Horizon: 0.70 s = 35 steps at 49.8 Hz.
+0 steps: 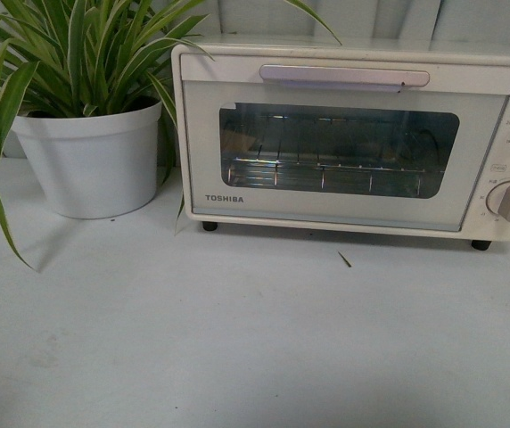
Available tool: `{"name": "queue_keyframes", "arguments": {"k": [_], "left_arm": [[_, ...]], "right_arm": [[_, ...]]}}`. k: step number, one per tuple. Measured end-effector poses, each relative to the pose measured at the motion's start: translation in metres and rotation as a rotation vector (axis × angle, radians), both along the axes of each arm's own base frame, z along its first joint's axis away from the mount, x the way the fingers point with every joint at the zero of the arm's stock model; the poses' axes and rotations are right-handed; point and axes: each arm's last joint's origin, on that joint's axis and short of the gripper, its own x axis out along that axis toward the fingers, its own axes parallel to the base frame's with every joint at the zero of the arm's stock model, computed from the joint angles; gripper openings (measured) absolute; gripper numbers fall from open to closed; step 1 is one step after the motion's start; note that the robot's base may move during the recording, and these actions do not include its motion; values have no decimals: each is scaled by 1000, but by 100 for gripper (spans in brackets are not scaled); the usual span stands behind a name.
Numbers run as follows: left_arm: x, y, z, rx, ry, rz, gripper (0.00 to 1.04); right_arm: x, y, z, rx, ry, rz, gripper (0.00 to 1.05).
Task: Open oven
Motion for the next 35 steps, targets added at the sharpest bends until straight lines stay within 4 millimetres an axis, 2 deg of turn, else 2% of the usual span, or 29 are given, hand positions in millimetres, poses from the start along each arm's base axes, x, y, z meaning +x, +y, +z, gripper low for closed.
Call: {"name": "queue_keyframes", "arguments": {"k": [28, 31, 35], "left_arm": [[0, 0, 0, 0, 2, 3, 98], [1, 0, -5, -90, 90, 70, 98], [3, -4, -10, -205, 164, 61, 98]], "right_arm": [[0, 0, 0, 0, 0, 0, 95], [0, 0, 0, 0, 0, 0, 95], [0, 0, 0, 0, 0, 0, 95]]}}
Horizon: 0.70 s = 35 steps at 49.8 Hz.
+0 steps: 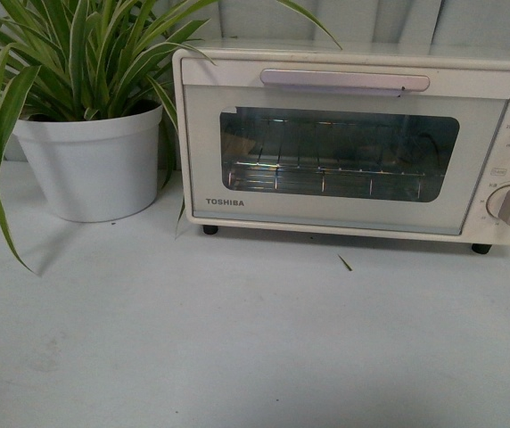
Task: Open oven
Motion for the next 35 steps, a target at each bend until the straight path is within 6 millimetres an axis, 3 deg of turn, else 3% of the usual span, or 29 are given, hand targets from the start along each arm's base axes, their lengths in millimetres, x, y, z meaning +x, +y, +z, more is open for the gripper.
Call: {"name": "queue_keyframes", "arguments": {"k": [8, 15, 23, 35], "left_arm": [[13, -15, 11, -265, 99, -87, 98], [43, -44, 21, -472, 174, -166, 98], [79, -71, 22, -592, 232, -184, 98], [137, -126, 11, -666, 337, -204, 98]], "right_arm": [[0, 0, 0, 0, 0, 0, 95], [0, 0, 0, 0, 0, 0, 95], [0, 0, 0, 0, 0, 0, 95], [0, 0, 0, 0, 0, 0, 95]]}}
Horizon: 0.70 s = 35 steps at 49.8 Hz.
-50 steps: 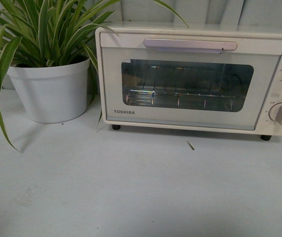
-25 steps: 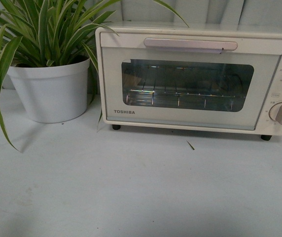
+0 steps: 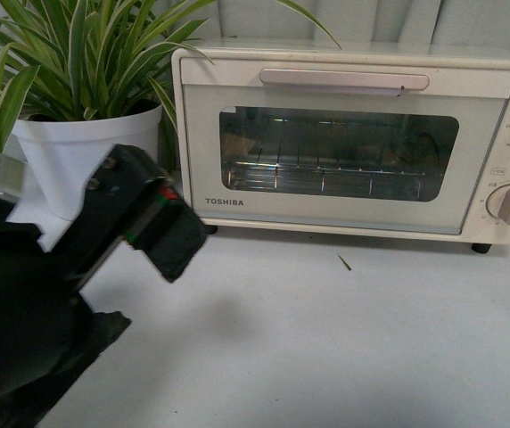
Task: Open oven
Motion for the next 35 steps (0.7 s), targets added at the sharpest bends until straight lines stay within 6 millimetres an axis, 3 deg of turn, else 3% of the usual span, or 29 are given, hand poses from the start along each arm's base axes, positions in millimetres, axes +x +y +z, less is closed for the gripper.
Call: {"name": "queue_keyframes", "arguments": {"k": [15, 35], "left_arm": [[25, -32, -11, -52, 47, -18, 98], [32, -45, -23, -108, 70, 2, 98]], "right_arm": [[0, 0, 0, 0, 0, 0, 95], [0, 0, 0, 0, 0, 0, 95]]}}
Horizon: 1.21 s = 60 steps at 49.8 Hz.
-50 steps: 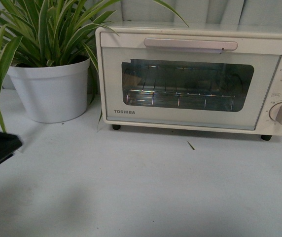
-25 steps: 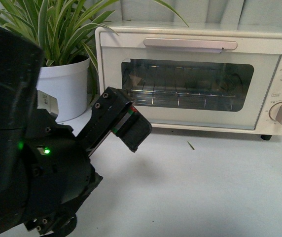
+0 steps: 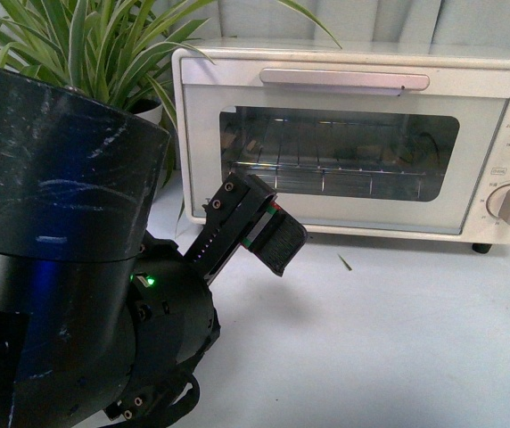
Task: Open oven
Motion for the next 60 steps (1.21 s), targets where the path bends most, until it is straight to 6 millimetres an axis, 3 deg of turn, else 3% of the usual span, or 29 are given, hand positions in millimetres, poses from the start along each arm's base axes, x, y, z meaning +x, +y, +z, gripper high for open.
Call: {"name": "queue_keyframes", "arguments": {"k": [18, 25, 31, 45, 50, 60], "left_arm": [[8, -5, -1, -15, -3, 8, 98], [8, -6, -1, -16, -2, 10, 98], [9, -6, -1, -18, -1, 11, 98], [10, -4, -1, -18, 1, 17, 98], [10, -3, -1, -20, 3, 23, 98], [11, 0, 0, -28, 7, 39, 98]], "right_arm": [[0, 0, 0, 0, 0, 0, 95], [9, 3, 7, 131, 134, 99, 95], [34, 10, 36, 125, 110, 95, 95], [121, 48, 100, 127, 210, 118, 95], [146, 63, 116, 135, 215, 105, 95], [176, 80, 126, 134, 233, 66, 95]]}}
